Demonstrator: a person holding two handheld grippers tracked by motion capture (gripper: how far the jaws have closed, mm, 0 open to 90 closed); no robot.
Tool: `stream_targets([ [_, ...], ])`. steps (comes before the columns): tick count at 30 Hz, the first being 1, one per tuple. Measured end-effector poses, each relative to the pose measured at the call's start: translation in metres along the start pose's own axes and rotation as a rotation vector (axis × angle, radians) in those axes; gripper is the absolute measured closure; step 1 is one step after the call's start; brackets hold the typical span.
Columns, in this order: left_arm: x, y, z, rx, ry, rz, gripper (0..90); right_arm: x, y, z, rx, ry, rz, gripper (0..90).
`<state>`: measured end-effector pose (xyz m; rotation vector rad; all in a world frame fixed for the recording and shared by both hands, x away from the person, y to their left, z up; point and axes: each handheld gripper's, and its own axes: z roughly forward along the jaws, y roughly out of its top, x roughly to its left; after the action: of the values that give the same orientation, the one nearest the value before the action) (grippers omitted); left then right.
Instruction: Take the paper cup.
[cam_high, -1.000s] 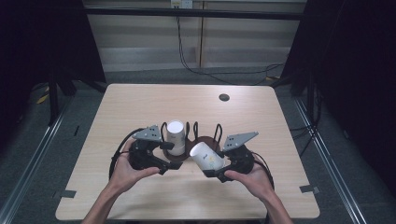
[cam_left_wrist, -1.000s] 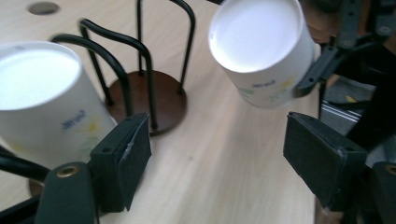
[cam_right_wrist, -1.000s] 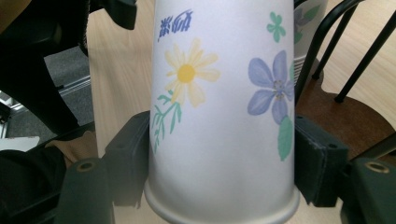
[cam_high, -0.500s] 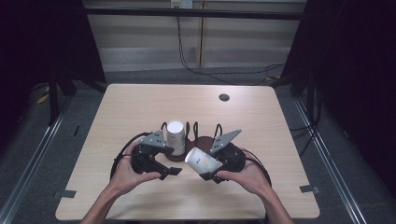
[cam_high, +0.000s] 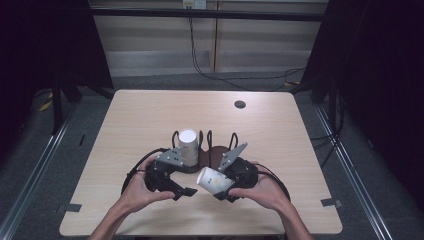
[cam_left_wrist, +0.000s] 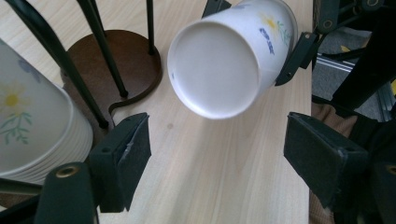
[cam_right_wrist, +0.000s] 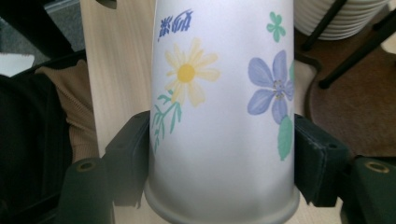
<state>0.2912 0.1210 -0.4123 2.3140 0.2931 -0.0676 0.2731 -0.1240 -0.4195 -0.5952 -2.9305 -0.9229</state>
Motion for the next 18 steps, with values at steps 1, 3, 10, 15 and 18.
stream_targets([
  [1,0.000,0.000,0.001,0.000,0.001,-0.001,23.6,0.000,0.000,0.001,0.009,0.004,-0.006,30.3],
  [3,0.000,-0.001,0.003,0.010,0.000,0.006,23.1,0.001,0.001,0.002,0.025,0.004,-0.014,30.3],
  [10,0.001,-0.004,0.008,0.036,-0.023,-0.013,23.5,0.004,0.003,0.004,0.059,-0.003,-0.030,30.3],
  [15,-0.001,-0.004,0.013,0.053,-0.047,-0.001,25.9,0.007,0.003,0.007,0.084,0.023,-0.049,30.4],
  [18,-0.002,-0.003,0.016,0.067,-0.077,0.005,26.8,0.010,0.004,0.009,0.106,0.027,-0.068,30.4],
])
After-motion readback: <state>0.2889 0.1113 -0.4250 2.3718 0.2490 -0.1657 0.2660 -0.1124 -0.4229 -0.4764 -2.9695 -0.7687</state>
